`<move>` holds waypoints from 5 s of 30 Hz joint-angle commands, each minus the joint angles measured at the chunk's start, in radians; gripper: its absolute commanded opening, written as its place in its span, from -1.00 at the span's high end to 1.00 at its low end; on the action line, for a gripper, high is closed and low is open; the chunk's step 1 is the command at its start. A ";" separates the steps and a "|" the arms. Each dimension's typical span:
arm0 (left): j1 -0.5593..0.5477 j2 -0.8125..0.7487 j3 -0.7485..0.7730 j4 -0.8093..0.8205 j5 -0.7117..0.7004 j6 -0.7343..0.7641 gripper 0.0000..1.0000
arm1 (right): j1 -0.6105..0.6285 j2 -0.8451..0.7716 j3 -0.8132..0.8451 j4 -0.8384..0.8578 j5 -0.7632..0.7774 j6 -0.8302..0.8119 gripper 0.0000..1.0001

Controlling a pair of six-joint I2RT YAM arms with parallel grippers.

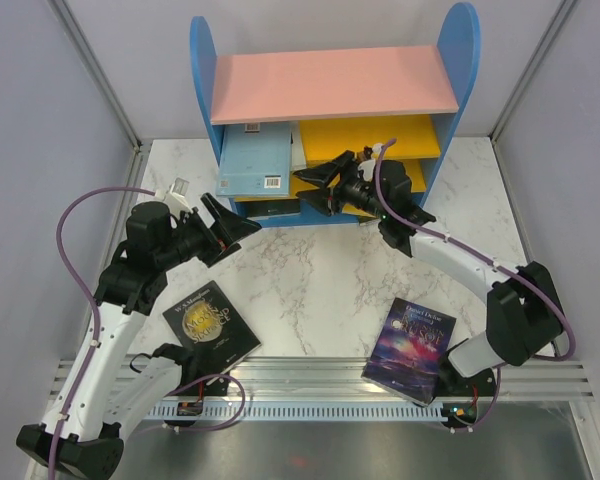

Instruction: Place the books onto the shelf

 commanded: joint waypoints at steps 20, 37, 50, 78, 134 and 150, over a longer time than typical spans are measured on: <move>0.009 -0.022 0.007 -0.006 -0.016 0.046 -0.99 | 0.206 -0.071 0.055 -0.166 0.078 -0.133 0.57; 0.018 -0.054 0.055 -0.078 -0.047 0.086 -0.99 | 0.208 0.142 0.256 -0.151 0.110 -0.116 0.70; 0.029 -0.053 0.075 -0.112 -0.048 0.110 -1.00 | 0.142 0.231 0.397 -0.157 0.115 -0.094 0.74; 0.041 -0.022 0.066 -0.332 -0.221 0.195 -0.99 | 0.303 -0.155 -0.126 -0.390 -0.071 -0.467 -0.22; 0.168 0.091 -0.002 -0.572 -0.311 0.274 -0.96 | 0.567 0.351 -0.305 0.311 0.017 -0.206 1.00; 0.170 0.153 0.148 -0.549 -0.346 0.279 -0.97 | 0.388 -0.482 -0.131 -0.612 0.239 -0.406 1.00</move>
